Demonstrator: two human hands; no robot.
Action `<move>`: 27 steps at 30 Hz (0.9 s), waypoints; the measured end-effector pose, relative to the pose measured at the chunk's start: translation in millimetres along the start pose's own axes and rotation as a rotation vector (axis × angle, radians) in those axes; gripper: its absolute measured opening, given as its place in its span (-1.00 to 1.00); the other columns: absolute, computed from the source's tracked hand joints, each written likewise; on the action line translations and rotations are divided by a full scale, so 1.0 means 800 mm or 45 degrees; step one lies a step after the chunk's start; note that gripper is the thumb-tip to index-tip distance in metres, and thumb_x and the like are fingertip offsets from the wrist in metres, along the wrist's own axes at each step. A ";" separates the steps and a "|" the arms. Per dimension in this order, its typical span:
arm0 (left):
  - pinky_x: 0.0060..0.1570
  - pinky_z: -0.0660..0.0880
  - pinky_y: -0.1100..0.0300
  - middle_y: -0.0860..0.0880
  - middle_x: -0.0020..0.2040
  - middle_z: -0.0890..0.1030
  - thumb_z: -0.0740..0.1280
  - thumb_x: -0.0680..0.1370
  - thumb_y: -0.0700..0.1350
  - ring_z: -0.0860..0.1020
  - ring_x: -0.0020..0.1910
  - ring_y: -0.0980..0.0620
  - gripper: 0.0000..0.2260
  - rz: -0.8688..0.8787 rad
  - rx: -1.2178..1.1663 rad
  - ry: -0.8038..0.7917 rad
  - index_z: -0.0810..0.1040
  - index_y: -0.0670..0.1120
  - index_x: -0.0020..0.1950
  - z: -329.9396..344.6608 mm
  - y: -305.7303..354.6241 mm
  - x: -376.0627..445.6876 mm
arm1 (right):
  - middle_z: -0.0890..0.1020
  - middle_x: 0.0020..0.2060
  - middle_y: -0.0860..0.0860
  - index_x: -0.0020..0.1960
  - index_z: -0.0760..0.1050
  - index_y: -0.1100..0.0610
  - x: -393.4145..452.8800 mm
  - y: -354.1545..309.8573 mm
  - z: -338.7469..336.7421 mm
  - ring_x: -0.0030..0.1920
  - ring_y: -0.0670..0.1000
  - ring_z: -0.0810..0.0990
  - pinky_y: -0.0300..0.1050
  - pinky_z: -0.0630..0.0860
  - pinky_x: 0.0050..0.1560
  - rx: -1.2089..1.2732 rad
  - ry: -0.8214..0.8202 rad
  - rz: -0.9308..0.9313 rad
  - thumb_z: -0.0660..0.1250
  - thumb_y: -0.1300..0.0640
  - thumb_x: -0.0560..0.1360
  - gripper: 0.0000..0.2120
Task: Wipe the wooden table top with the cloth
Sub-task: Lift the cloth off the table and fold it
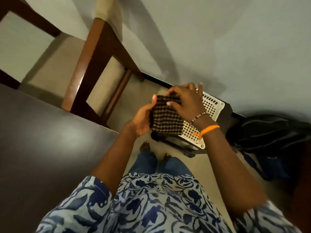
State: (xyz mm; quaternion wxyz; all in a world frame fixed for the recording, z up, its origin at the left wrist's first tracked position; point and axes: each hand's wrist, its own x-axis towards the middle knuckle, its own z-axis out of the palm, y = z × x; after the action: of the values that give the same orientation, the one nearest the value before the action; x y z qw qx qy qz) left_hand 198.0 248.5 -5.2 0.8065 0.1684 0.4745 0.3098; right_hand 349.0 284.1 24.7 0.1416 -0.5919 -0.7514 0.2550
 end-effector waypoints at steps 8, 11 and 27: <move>-0.03 0.52 0.08 -0.07 -0.02 0.61 0.18 0.59 -0.03 0.57 -0.02 -0.03 -0.79 -0.268 -0.007 0.089 0.54 -0.11 0.01 0.036 -0.019 0.053 | 0.53 -0.14 0.00 0.00 0.48 0.04 -0.079 0.111 0.030 -0.04 -0.01 0.49 -0.04 0.39 0.10 1.406 -0.028 1.189 0.02 -0.12 0.60 -0.66; 0.03 0.50 0.06 -0.08 -0.02 0.61 0.19 0.58 -0.02 0.57 -0.01 -0.04 -0.79 -0.408 0.087 0.061 0.55 -0.12 0.01 0.052 -0.034 0.078 | 0.57 0.02 0.04 0.09 0.48 0.02 -0.105 0.136 0.042 0.05 0.03 0.53 0.03 0.43 0.16 1.878 -0.030 1.206 0.00 -0.13 0.59 -0.65; 0.33 0.36 -0.08 -0.08 0.30 0.49 0.31 0.53 -0.21 0.45 0.23 -0.04 -0.56 -0.430 0.714 0.189 0.33 -0.08 0.40 0.092 -0.121 0.255 | 0.53 0.22 0.20 0.25 0.43 0.28 -0.053 0.291 0.124 0.24 0.16 0.48 -0.04 0.41 0.22 1.223 0.098 1.358 0.24 0.24 0.54 -0.71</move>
State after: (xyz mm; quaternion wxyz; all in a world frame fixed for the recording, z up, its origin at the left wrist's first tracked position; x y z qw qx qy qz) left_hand 368.2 311.8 -158.2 0.7319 0.2796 0.6200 0.0405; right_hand 498.9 261.6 -181.7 0.2689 -0.7593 -0.1592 0.5709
